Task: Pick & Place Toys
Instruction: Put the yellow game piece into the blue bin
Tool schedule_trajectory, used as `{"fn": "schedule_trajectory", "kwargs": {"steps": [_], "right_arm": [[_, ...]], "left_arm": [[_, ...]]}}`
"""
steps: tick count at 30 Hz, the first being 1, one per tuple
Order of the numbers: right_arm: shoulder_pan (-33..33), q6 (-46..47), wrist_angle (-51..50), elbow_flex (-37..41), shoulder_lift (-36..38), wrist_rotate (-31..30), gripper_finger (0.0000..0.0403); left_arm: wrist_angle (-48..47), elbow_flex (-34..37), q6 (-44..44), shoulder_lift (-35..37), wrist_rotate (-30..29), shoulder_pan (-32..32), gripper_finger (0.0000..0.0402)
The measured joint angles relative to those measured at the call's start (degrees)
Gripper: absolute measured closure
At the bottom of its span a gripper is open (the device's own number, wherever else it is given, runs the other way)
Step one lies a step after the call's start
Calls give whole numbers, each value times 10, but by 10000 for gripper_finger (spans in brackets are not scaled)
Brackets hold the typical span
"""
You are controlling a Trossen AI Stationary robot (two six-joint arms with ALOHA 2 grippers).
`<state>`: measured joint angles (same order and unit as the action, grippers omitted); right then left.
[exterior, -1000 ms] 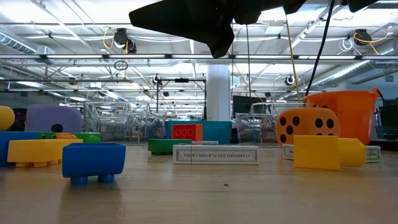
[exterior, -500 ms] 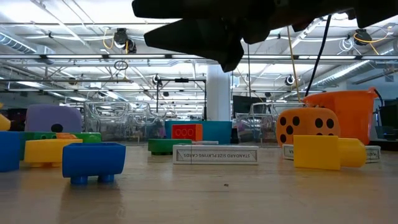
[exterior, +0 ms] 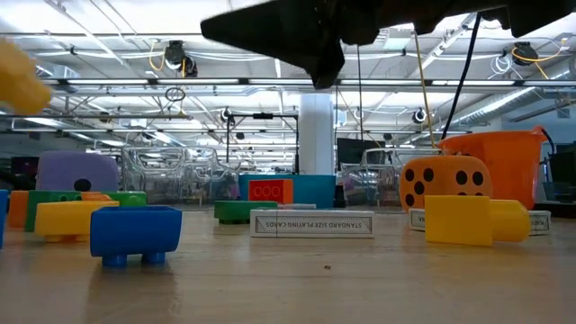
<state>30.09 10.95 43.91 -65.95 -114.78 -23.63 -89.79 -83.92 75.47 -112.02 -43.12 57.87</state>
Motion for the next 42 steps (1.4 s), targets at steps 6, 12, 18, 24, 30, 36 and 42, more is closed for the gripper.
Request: {"fn": "schedule_trajectory", "kwargs": {"steps": [6,12,18,24,30,36,42], "right_arm": [[2,-88,70,0,0,119,220],[11,-171,140,0,0,133,220],[19,-266,193,0,0,131,220],[43,-390,194,0,0,51,220],[66,-489,194,0,0,-35,220],[68,-496,193,0,0,-52,220],[68,-504,191,0,0,-88,220]], "left_arm": [[1,0,53,90,-92,6,393],[69,7,58,170,-168,2,397],[158,45,53,201,-150,-26,391],[296,108,25,222,-117,-56,392],[542,182,-121,243,-60,-98,396],[793,234,-287,248,45,-157,396],[933,264,-358,248,125,-201,393]]}}
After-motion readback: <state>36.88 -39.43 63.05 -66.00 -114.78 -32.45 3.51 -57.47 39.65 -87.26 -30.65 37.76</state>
